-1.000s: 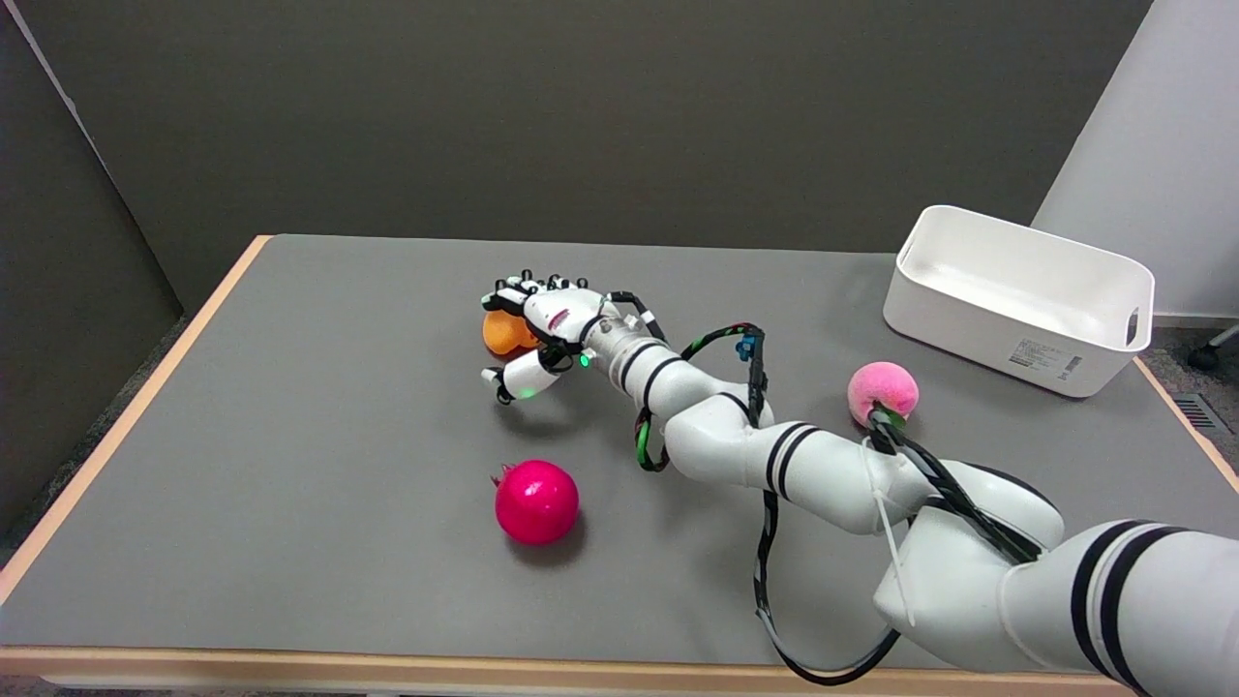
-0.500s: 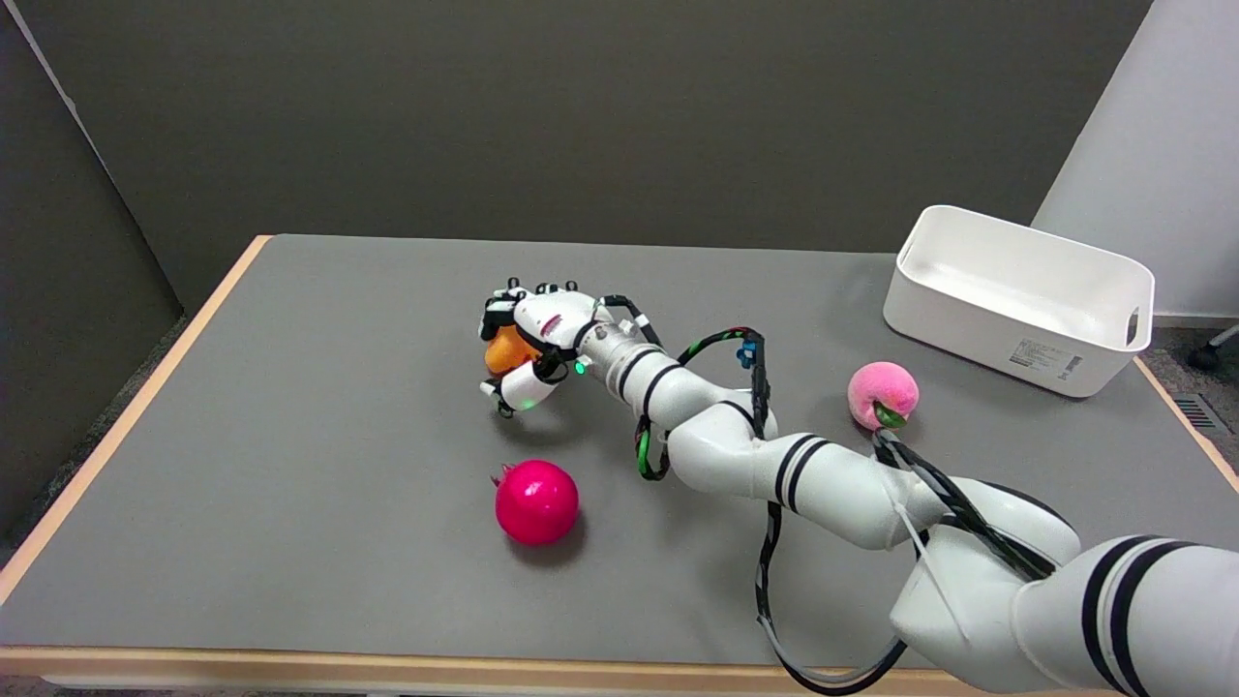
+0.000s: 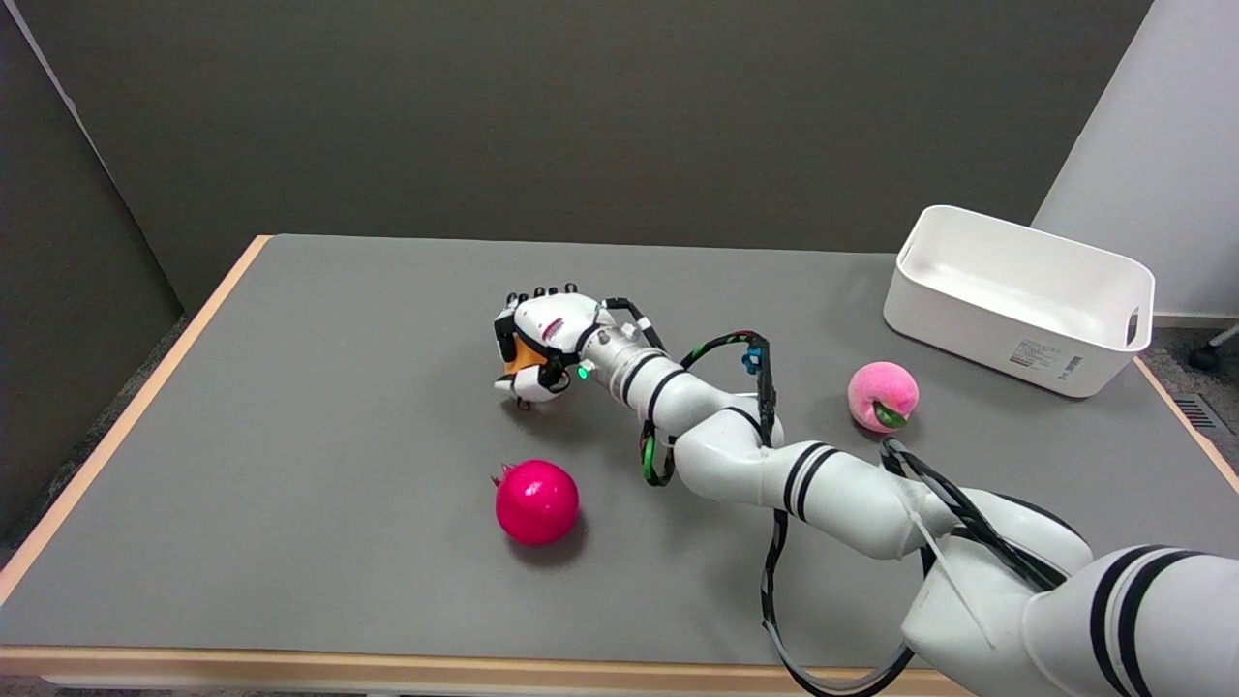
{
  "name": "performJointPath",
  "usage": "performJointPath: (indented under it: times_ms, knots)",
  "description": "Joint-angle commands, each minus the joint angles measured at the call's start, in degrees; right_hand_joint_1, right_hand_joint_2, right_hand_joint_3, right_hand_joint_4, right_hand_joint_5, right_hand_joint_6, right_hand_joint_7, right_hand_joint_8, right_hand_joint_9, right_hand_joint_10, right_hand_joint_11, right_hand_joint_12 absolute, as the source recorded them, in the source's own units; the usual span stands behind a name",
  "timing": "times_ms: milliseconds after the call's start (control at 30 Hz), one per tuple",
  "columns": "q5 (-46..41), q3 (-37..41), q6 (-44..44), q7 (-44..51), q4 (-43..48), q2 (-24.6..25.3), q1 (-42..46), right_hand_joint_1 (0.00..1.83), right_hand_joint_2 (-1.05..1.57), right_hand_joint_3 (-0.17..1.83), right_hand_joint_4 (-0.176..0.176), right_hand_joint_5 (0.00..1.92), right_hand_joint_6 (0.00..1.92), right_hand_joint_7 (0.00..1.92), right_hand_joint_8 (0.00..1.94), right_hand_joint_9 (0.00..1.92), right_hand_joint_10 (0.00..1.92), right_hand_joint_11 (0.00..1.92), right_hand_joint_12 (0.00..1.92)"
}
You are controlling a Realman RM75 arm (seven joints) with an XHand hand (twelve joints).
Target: Pick up the yellow duck.
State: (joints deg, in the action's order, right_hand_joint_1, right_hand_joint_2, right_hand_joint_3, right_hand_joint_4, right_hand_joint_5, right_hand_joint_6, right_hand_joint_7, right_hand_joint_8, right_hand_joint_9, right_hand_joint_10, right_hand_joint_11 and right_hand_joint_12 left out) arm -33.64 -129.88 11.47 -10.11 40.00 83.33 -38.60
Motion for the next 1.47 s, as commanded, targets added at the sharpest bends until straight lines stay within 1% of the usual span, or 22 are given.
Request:
performJointPath:
  times_ms: [33,167,300,367,433,500,600,667,900,933,1033,1133,1233,1300,1467]
  knots:
    - [1.2,0.1,1.2,2.9,1.3,-0.7,1.0,1.31,1.24,0.18,-0.176,0.53,1.61,0.49,0.71,0.57,1.64,0.46,1.63]
    - [1.2,0.1,1.2,2.9,1.3,-0.7,1.0,1.31,1.24,0.18,-0.176,0.54,1.62,0.55,0.79,0.57,1.64,0.50,1.67]
    - [1.2,0.2,1.2,2.9,1.4,-0.7,1.0,1.31,1.24,0.16,-0.176,0.54,1.62,0.61,0.93,0.58,1.63,0.63,1.75]
    - [1.2,0.5,1.2,2.9,2.0,-0.8,1.0,1.31,1.23,0.11,-0.176,0.60,1.73,0.70,1.32,0.64,1.54,0.77,1.71]
    - [1.1,0.6,1.6,3.3,3.1,-1.1,0.9,1.32,1.24,0.06,-0.167,0.57,1.72,0.75,1.30,0.66,1.51,0.84,1.80]
    - [1.2,0.7,1.7,4.6,4.7,-1.8,0.7,1.33,1.16,0.19,-0.161,0.57,1.63,0.81,1.32,0.68,1.50,0.80,1.84]
    - [1.2,1.8,1.7,7.3,8.1,-3.1,0.5,1.33,1.19,0.14,-0.147,0.53,1.53,0.77,1.32,0.77,1.61,0.84,1.82]
    - [1.2,3.2,1.7,9.5,11.3,-4.1,0.5,1.33,1.18,0.16,-0.138,0.54,1.49,0.77,1.33,0.77,1.62,0.85,1.84]
    - [0.6,9.4,-1.1,16.2,21.0,-7.5,0.9,1.33,1.14,0.22,-0.135,0.58,1.45,0.79,1.32,0.79,1.59,0.86,1.86]
    - [0.6,10.5,-2.1,17.3,22.2,-8.0,0.9,1.33,1.13,0.22,-0.134,0.58,1.45,0.79,1.32,0.79,1.59,0.86,1.86]
    - [0.6,14.6,-4.9,22.0,24.8,-9.4,0.7,1.34,1.12,0.23,-0.153,0.59,1.45,0.81,1.31,0.80,1.57,0.84,1.83]
    - [0.5,20.7,-7.2,25.8,25.7,-10.6,0.5,1.34,1.11,0.24,-0.153,0.59,1.44,0.82,1.30,0.80,1.56,0.84,1.83]
    - [-0.5,26.1,-8.2,27.6,26.0,-11.9,0.7,1.34,1.10,0.26,-0.156,0.59,1.44,0.82,1.30,0.81,1.56,0.85,1.82]
    - [-2.7,30.0,-8.3,29.8,26.2,-13.3,1.3,1.34,1.10,0.26,-0.156,0.60,1.44,0.82,1.30,0.81,1.56,0.85,1.83]
    - [-9.7,33.8,-5.9,34.1,26.1,-18.5,2.5,1.34,1.10,0.27,-0.148,0.60,1.43,0.82,1.30,0.80,1.56,0.83,1.84]
